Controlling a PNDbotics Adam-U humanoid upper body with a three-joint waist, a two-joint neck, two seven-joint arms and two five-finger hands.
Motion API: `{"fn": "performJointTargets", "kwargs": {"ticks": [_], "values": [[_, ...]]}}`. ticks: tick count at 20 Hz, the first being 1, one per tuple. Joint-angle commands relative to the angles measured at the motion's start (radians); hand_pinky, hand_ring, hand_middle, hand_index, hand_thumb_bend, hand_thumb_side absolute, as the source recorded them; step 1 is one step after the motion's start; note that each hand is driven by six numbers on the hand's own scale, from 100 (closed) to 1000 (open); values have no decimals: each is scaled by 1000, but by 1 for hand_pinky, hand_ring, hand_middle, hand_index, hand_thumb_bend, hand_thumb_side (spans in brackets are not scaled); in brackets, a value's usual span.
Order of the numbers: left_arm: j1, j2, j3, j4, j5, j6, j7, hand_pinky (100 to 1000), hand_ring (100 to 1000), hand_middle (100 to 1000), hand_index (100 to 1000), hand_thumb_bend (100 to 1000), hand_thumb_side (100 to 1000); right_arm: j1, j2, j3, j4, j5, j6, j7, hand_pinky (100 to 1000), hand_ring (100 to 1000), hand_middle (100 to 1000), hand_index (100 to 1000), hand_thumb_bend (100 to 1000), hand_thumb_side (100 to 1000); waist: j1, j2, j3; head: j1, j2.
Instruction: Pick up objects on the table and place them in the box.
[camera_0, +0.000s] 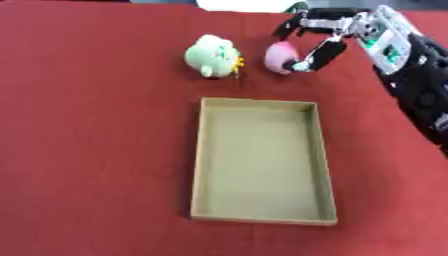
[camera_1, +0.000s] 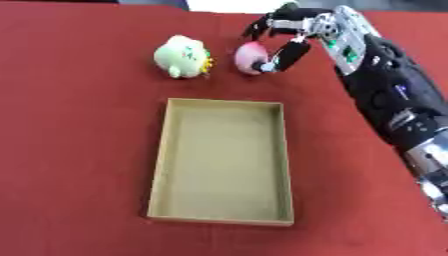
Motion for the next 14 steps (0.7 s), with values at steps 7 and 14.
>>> {"fn": "performJointTargets", "kwargs": {"ticks": [7,14], "values": [[-13,6,-2,-17,1,2,-1,770,667,604,751,275,518,-13,-43,-4,-27,-43,-19,-30,726,717,477,674,204,284,3,-22,-1,2,-4],[-13,6,-1,-17,2,1,-5,770,667,604,750,275,516,-6,-49,6,-35,-112,-23,1,640,644,462,657,105,113,3,-27,-1,2,-2]]}}
